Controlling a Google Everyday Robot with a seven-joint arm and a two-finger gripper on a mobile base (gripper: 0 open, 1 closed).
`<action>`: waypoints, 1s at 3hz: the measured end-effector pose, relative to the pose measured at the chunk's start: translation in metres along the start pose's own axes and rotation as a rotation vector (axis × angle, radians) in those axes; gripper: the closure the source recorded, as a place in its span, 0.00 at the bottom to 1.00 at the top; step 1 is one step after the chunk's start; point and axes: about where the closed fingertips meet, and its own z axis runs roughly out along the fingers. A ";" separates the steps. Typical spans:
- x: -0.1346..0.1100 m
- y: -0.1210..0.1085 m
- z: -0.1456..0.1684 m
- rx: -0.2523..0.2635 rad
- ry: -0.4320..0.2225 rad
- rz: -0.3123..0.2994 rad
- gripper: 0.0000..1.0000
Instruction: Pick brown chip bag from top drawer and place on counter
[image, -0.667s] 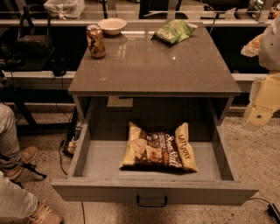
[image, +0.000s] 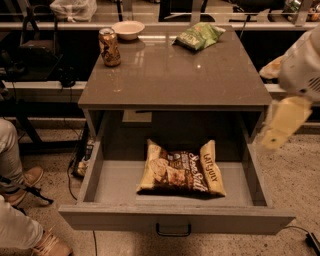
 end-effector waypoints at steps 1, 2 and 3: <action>-0.034 0.002 0.084 -0.095 -0.162 0.037 0.00; -0.071 0.001 0.170 -0.154 -0.284 0.101 0.00; -0.071 0.001 0.170 -0.155 -0.284 0.100 0.00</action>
Offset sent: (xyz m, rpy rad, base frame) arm 0.0842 0.1533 -0.1997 0.4569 0.1528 -0.0096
